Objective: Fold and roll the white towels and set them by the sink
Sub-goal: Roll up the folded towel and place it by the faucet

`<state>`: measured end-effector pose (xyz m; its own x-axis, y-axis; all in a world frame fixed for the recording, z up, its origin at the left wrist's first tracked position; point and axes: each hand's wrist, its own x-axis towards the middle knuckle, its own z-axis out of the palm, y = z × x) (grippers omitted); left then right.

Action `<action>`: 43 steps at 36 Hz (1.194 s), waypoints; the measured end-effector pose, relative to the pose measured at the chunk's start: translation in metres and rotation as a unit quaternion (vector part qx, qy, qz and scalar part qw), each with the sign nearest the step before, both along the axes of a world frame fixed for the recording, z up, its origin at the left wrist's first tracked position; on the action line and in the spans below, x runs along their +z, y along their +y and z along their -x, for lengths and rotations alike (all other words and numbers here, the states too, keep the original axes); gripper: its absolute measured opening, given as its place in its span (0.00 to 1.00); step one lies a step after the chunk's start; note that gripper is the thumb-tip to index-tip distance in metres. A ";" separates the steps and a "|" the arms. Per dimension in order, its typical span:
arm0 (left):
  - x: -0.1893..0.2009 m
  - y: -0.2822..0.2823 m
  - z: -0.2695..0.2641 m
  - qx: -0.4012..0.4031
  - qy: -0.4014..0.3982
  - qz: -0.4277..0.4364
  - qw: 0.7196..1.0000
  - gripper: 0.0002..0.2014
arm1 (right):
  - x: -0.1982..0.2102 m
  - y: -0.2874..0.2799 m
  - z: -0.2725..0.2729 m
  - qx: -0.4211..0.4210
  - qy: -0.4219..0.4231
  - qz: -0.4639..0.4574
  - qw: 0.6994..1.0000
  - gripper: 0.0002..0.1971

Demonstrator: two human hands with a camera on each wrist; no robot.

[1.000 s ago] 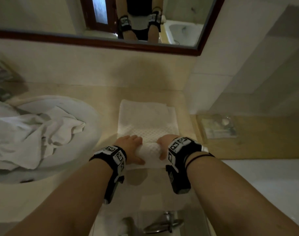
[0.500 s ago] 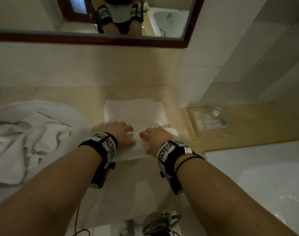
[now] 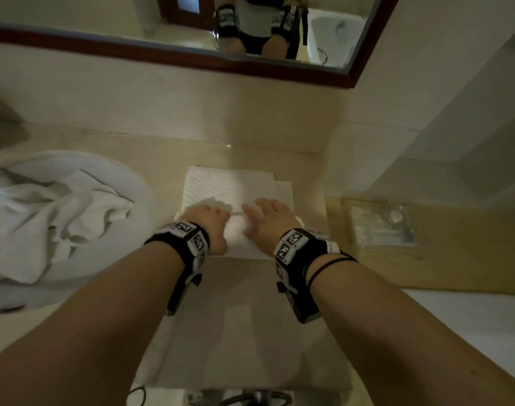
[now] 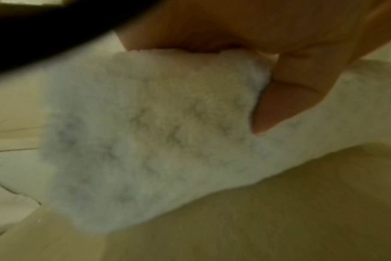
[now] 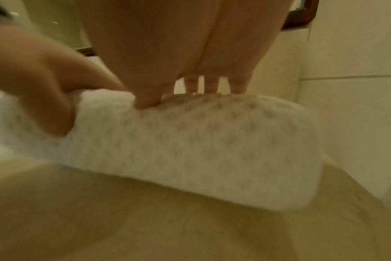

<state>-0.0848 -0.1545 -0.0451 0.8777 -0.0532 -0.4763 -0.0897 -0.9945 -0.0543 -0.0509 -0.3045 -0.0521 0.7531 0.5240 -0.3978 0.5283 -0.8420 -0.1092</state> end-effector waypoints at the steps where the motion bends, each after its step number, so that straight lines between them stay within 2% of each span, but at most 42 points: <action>1: 0.003 0.001 -0.005 0.021 0.009 0.019 1.000 0.30 | 0.003 -0.006 0.003 -0.002 -0.037 -0.031 0.999 0.27; 3: 0.007 0.003 -0.013 0.058 0.033 0.051 0.996 0.27 | 0.002 -0.015 0.009 0.022 -0.067 -0.057 0.996 0.28; 5: 0.009 0.005 -0.016 0.081 0.048 0.071 0.993 0.26 | 0.003 -0.021 0.012 0.063 -0.059 -0.032 0.996 0.38; 7: 0.009 0.007 -0.016 0.105 0.069 0.081 0.989 0.30 | 0.003 -0.021 0.011 0.098 -0.061 -0.013 0.993 0.42; 12: 0.009 0.018 -0.007 0.155 0.111 0.146 0.971 0.33 | 0.010 -0.009 0.006 0.109 -0.022 -0.017 0.994 0.35; 15: 0.009 0.026 0.005 0.130 0.047 0.168 0.976 0.35 | 0.015 -0.002 -0.001 0.108 -0.002 -0.012 0.994 0.31; 18: 0.010 0.029 0.021 0.027 -0.050 0.098 0.994 0.38 | 0.024 0.007 -0.011 0.101 0.018 0.004 0.995 0.29; 22: 0.008 0.033 0.035 -0.029 -0.079 -0.006 0.996 0.47 | 0.027 0.025 -0.035 0.092 0.073 0.109 0.987 0.35; 25: 0.003 0.032 0.035 -0.019 -0.064 -0.047 0.997 0.52 | 0.017 0.039 -0.049 0.075 0.105 0.144 0.981 0.38; 30: -0.003 0.027 0.032 0.015 -0.080 -0.034 0.996 0.48 | 0.016 0.036 -0.051 0.037 0.187 0.098 0.977 0.35; 34: -0.002 0.026 0.028 0.027 -0.082 -0.022 0.996 0.47 | 0.017 0.026 -0.043 0.053 0.153 0.070 0.984 0.33; 36: -0.001 0.027 0.024 0.025 -0.071 -0.022 0.997 0.47 | 0.018 0.024 -0.039 0.061 0.129 0.065 0.988 0.34; 38: 0.001 0.030 0.016 0.036 -0.061 -0.010 0.997 0.46 | 0.021 0.021 -0.037 0.075 0.070 0.035 0.994 0.36; 41: 0.004 0.039 -0.003 0.068 -0.034 0.034 0.997 0.45 | 0.022 0.014 -0.028 0.093 -0.070 -0.057 0.992 0.28; 43: 0.006 0.047 -0.018 0.077 -0.018 0.066 0.995 0.44 | 0.017 0.012 -0.020 0.112 -0.096 -0.076 0.986 0.27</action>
<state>-0.0670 -0.1072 -0.0392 0.8967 0.0239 -0.4420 0.0643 -0.9950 0.0768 -0.0309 -0.2930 -0.0349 0.6654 0.7287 -0.1624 0.7226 -0.6832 -0.1051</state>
